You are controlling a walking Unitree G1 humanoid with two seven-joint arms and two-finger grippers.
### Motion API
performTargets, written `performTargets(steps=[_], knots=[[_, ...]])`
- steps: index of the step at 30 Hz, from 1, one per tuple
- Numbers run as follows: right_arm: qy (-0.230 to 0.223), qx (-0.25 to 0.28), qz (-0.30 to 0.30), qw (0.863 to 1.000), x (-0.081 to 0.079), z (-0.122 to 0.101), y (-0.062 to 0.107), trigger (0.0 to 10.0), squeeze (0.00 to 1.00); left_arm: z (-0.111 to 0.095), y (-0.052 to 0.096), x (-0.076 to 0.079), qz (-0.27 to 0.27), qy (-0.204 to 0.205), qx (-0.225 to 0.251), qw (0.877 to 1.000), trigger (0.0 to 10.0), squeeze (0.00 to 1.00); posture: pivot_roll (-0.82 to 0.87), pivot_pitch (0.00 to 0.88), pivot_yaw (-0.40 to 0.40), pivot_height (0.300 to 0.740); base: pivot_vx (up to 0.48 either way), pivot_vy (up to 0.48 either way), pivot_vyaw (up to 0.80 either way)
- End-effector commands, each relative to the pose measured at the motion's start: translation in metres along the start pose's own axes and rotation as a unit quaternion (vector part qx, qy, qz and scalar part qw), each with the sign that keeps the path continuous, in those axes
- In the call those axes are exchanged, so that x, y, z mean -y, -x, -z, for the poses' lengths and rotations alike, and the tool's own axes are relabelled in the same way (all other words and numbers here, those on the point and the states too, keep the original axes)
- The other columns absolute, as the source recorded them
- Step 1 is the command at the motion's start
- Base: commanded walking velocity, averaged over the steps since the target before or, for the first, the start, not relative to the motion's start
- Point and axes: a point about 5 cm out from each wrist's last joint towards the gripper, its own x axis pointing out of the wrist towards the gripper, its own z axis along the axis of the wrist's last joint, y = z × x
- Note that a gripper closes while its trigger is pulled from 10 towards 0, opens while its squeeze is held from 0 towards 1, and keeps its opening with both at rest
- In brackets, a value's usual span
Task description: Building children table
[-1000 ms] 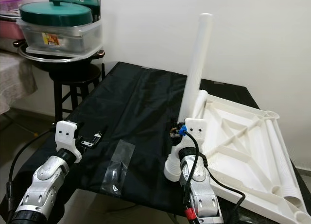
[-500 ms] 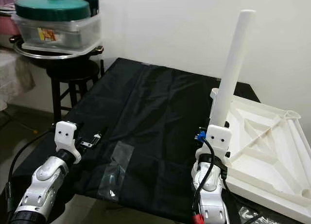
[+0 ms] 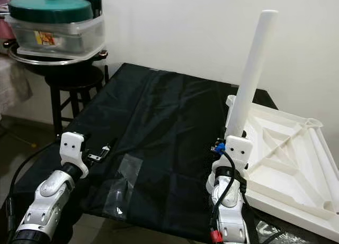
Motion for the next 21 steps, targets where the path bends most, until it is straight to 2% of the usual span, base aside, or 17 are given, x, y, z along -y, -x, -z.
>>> performTargets(steps=[1,4,8,11,15,21], knots=[[-0.038,-0.043,-0.053,0.997,-0.018,0.015,0.006,10.0,0.0,0.002,-0.001,0.002,0.005,-0.001,-0.004,1.0,10.0,0.0,0.04,0.0,-0.084,0.74,0.0,0.0,0.0],[-0.048,-0.017,-0.115,0.992,-0.032,0.004,0.005,10.0,0.0,0.003,-0.002,0.003,0.006,-0.001,-0.004,1.0,10.0,0.0,0.04,0.0,-0.086,0.74,0.0,0.0,0.0],[-0.053,-0.016,-0.124,0.991,-0.035,0.003,0.005,10.0,0.0,0.003,-0.002,0.003,0.006,-0.001,-0.004,1.0,10.0,0.0,0.04,0.0,-0.086,0.74,0.0,0.0,0.0],[-0.074,-0.043,-0.163,0.983,-0.043,0.012,0.009,10.0,0.0,0.003,-0.002,0.003,0.006,-0.001,-0.005,1.0,10.0,0.0,0.05,0.0,-0.091,0.74,0.0,0.0,0.0],[-0.096,-0.064,-0.179,0.977,-0.048,0.019,0.014,10.0,0.0,0.004,-0.001,0.003,0.005,-0.002,-0.005,1.0,10.0,0.0,0.05,0.0,-0.092,0.74,0.0,0.0,0.0],[-0.141,-0.074,-0.209,0.965,-0.061,0.018,0.018,10.0,0.0,0.004,-0.001,0.003,0.006,-0.002,-0.005,1.0,10.0,0.0,0.05,0.0,-0.088,0.74,0.0,0.0,0.0]])
